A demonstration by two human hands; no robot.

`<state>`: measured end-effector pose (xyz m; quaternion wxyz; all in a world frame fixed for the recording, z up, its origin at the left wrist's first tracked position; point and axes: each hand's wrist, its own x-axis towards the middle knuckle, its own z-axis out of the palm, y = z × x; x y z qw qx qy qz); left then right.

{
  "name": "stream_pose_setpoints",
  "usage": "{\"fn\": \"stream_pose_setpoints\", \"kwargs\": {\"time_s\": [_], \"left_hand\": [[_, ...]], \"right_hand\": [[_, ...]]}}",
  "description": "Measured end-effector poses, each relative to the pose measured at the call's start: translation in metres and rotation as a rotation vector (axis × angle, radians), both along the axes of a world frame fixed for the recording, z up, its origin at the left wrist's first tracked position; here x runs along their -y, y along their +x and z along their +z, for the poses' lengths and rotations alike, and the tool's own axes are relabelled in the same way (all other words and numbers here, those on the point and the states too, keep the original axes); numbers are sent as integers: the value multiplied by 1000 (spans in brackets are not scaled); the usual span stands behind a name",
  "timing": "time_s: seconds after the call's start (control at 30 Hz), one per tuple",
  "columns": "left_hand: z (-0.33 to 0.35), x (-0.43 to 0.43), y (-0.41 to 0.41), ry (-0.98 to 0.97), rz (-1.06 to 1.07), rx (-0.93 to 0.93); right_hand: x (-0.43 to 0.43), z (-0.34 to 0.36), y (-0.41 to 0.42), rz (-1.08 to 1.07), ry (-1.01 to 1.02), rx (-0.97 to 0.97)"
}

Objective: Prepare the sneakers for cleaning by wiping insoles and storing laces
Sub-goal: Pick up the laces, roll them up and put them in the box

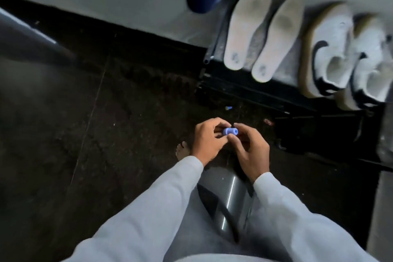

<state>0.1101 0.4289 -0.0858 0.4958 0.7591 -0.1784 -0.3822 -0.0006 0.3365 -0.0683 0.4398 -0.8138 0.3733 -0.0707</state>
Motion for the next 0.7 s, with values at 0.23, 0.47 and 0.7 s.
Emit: {"fn": "stream_pose_setpoints", "kwargs": {"time_s": [0.23, 0.47, 0.7], "left_hand": [[38, 126, -82, -66, -275, 59], [45, 274, -194, -114, -429, 143], [39, 402, -290, -116, -399, 139]], "right_hand": [[93, 37, -97, -322, -71, 58], [222, 44, -205, -540, -129, 63], [357, 34, -297, -671, -238, -20]]}}
